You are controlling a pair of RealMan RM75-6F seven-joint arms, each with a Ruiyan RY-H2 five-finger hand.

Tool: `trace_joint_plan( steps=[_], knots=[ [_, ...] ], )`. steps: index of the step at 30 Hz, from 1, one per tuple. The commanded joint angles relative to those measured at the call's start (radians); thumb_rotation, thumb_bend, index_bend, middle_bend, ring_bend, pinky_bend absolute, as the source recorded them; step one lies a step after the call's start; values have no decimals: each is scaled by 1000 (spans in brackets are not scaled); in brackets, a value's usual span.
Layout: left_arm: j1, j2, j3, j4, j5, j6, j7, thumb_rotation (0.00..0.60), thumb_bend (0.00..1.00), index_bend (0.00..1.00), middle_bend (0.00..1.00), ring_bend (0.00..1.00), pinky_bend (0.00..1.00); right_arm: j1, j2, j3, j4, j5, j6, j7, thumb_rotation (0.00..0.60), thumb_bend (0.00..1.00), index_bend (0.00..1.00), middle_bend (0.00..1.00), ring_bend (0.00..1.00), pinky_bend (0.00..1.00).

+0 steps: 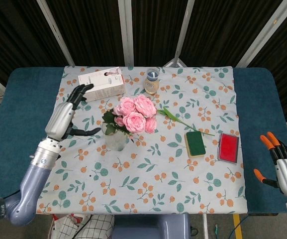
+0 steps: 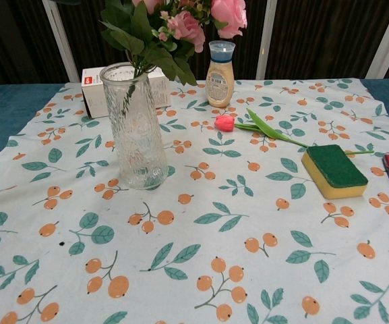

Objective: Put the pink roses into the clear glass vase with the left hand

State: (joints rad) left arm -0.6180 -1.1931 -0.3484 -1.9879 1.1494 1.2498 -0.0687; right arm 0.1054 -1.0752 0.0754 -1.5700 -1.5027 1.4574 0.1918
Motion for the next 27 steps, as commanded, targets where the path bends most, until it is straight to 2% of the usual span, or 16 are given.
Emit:
trace_joint_plan(
  steps=[1,5,8,12,17,23,27],
  knots=[
    [176,84,123,-10,184,155,-94,600,131,49,122,3,213,-1,-1,-1,-2,-3,2,-3,600,301,117,36,71,137],
    [331,67,260,129,285,297,-78,600,131,93,136,4,218,-1,-3,-3,-4,-9,6,-13,600,301,117,36,70,136],
    [404,-4,290,260,261,363,-65,600,132,89,133,2,219,-3,-6,-3,-3,-11,12,-25,600,301,117,36,71,137],
    [456,-77,299,385,200,383,-4,600,137,89,120,0,219,-5,-14,0,2,-8,19,-68,600,300,117,36,71,136],
    [469,-107,287,422,180,395,140,600,142,109,109,0,213,-4,-14,-6,7,-31,29,-88,600,301,117,36,71,136],
    [480,-97,282,374,158,370,220,600,142,115,109,0,213,-6,-16,-12,20,-61,49,-94,600,301,117,36,71,136],
    [495,-86,275,361,174,384,208,600,142,115,110,0,213,3,-26,-16,28,-61,29,-125,600,301,117,36,71,136]
  ],
)
